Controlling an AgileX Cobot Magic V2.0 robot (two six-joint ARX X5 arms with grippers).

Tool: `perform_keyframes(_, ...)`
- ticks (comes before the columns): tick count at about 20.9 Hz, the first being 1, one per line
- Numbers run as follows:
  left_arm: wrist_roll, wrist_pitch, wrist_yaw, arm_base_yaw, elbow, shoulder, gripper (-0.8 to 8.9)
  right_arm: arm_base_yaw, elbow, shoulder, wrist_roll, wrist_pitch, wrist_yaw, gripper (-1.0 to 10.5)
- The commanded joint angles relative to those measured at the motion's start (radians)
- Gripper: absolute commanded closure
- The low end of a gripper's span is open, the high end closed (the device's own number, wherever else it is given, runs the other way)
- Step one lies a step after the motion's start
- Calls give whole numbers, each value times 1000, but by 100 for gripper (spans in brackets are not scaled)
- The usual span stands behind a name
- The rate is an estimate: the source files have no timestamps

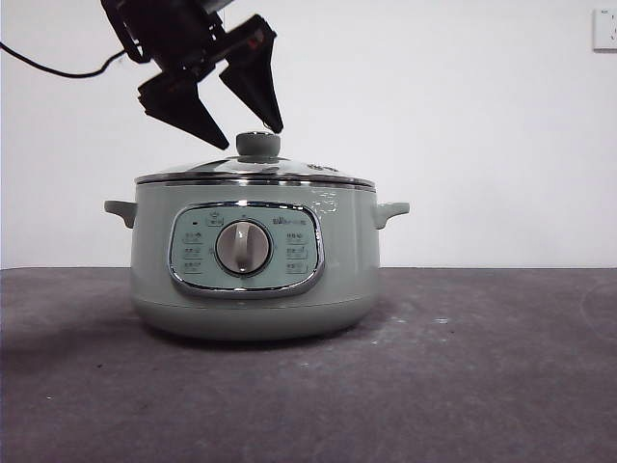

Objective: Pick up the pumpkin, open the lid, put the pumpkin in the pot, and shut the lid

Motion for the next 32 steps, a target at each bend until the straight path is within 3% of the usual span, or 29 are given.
perform_keyframes(1, -5, -24, 6, -3, 10, -49, 342, 2, -2, 0, 14, -19, -47, 349)
perform_keyframes(7, -5, -269, 16, -3, 96, -163, 342, 1, -2, 0, 14, -70, -163, 349)
perform_keyframes(12, -5, -599, 173, -3, 230, -287, 343, 1, -2, 13, 14, -170, -362, 352)
perform_keyframes(16, -5, -687, 223, -3, 245, -383, 378, 2, -2, 25, 13, -246, -389, 357)
perform_keyframes(18, -4, -729, 222, -3, 245, -414, 616, 2, -2, 27, 14, -252, -389, 525)
perform_keyframes(20, -4, -752, 222, -3, 245, -424, 833, 2, -2, 27, 8, -252, -389, 911)
perform_keyframes(21, -2, -766, 220, -3, 245, -430, 822, 2, -2, 27, -2, -252, -389, 951)
perform_keyframes(32, -2, -769, 218, -3, 245, -429, 817, 1, -2, 21, 13, -250, -385, 946)
